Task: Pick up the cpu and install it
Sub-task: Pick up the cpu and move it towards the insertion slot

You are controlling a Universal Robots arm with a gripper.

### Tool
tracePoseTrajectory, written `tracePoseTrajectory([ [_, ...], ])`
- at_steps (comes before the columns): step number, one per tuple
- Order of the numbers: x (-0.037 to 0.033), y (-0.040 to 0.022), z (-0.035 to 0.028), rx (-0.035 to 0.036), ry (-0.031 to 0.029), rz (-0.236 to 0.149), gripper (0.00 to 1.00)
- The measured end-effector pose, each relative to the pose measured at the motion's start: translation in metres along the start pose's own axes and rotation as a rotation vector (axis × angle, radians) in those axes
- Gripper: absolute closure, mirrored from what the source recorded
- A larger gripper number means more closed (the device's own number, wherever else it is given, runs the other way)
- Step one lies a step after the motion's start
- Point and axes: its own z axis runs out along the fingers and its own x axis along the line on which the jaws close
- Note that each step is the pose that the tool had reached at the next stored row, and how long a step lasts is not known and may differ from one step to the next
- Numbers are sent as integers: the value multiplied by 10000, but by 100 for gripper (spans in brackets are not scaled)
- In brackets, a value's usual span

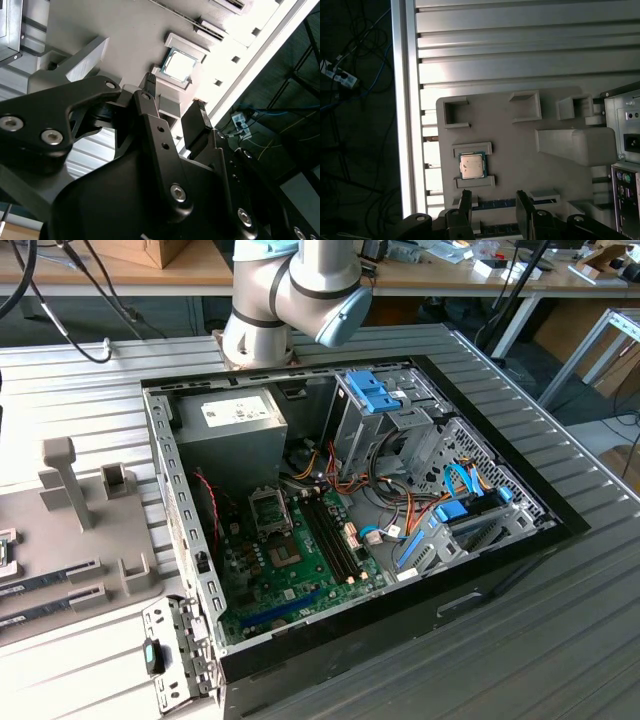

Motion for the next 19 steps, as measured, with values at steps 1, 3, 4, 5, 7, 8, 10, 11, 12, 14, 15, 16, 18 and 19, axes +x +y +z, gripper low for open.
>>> tracePoseTrajectory([
  [1,0,0,2,0,0,0,52],
  [3,0,0,9,0,0,0,52],
  [4,0,-1,12,0,0,0,52],
  [5,0,-1,16,0,0,0,52],
  [7,0,-1,22,0,0,0,52],
  [8,1,-1,27,-1,0,0,52],
  [10,1,-2,36,0,0,0,52],
  [11,1,-2,38,0,0,0,52],
  [12,1,-2,42,0,0,0,52],
  [14,1,-2,49,0,-1,0,52],
  [15,1,-2,53,-1,-2,0,52],
  [16,2,-3,58,-1,-1,0,52],
  [18,3,-3,68,-1,-2,0,52],
  [19,4,-4,83,0,0,0,52],
])
